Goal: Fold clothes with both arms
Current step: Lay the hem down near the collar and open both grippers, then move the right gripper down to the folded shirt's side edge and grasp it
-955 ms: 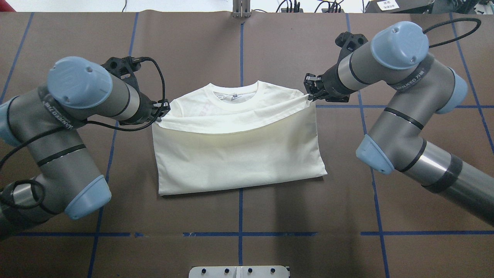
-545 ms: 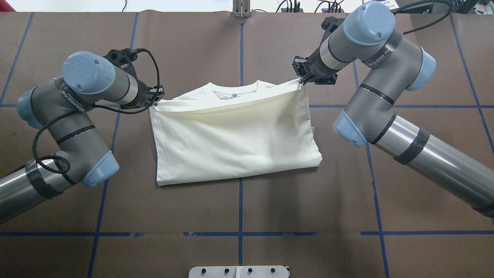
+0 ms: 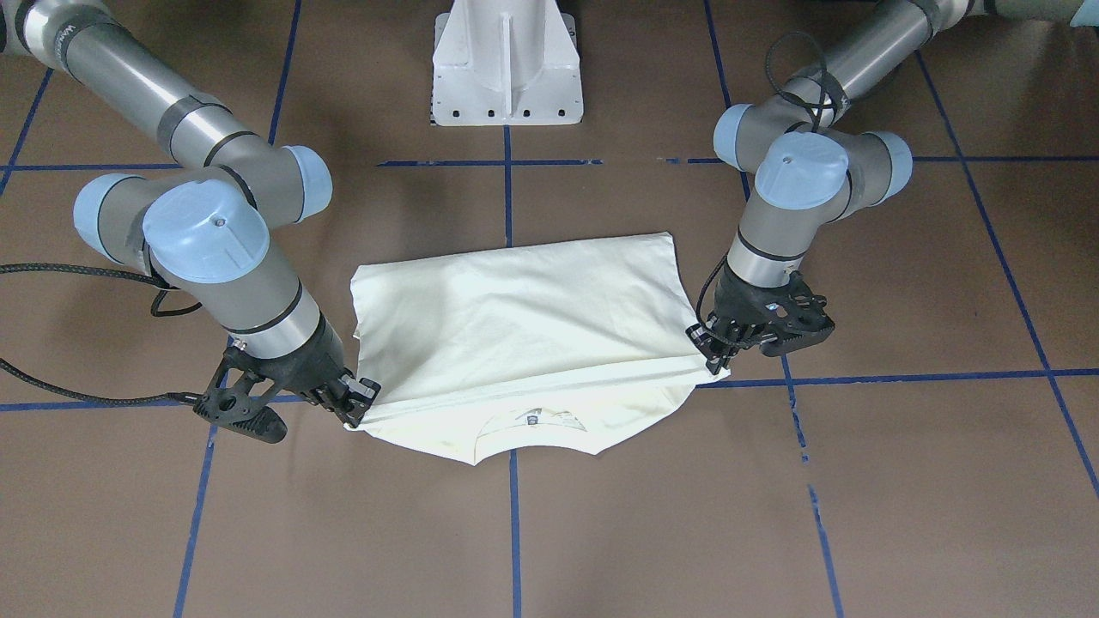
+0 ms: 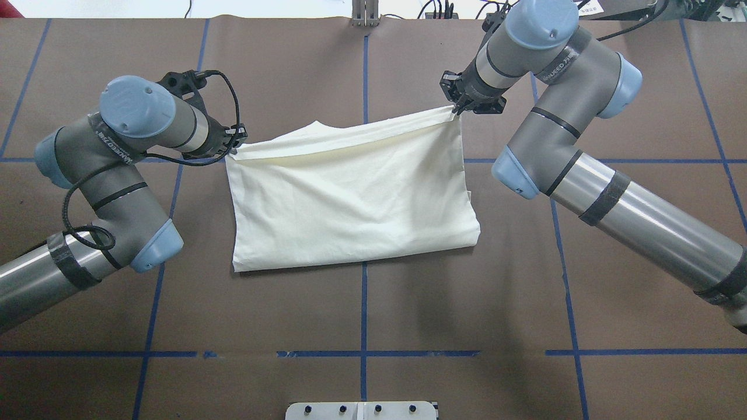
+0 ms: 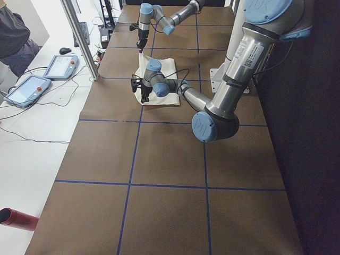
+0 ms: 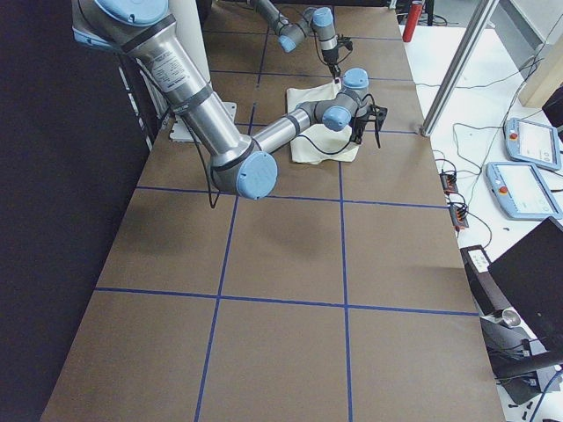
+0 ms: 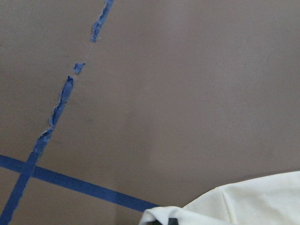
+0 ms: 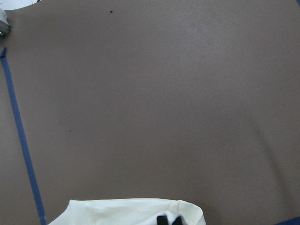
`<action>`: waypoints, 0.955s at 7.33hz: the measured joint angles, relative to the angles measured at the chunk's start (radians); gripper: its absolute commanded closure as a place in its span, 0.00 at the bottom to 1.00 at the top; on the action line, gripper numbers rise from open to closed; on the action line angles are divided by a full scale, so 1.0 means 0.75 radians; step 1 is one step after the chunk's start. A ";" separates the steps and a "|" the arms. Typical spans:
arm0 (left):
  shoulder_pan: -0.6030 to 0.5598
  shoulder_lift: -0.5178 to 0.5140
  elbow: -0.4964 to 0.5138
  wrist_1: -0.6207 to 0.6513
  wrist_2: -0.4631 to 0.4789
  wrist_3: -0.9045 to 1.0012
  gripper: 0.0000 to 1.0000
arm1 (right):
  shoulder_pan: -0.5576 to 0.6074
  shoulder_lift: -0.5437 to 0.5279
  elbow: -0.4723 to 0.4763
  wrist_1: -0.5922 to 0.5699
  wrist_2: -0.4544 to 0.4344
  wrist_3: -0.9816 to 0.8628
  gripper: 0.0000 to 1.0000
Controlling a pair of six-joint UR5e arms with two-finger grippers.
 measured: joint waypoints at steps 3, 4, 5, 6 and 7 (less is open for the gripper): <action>0.000 -0.031 -0.005 0.011 -0.005 -0.002 0.01 | -0.009 -0.001 -0.002 0.039 0.006 0.000 0.01; 0.001 -0.033 -0.006 0.013 -0.005 -0.001 0.00 | -0.011 -0.022 -0.003 0.091 0.007 -0.001 0.00; 0.000 -0.035 -0.007 0.015 -0.003 0.000 0.00 | -0.010 -0.046 -0.004 0.135 0.008 -0.012 0.00; -0.006 -0.037 -0.012 0.018 -0.004 0.001 0.00 | -0.008 -0.061 0.002 0.158 0.017 -0.037 0.00; -0.017 -0.036 -0.027 0.025 -0.012 0.007 0.00 | -0.010 -0.079 0.030 0.163 0.032 -0.054 0.00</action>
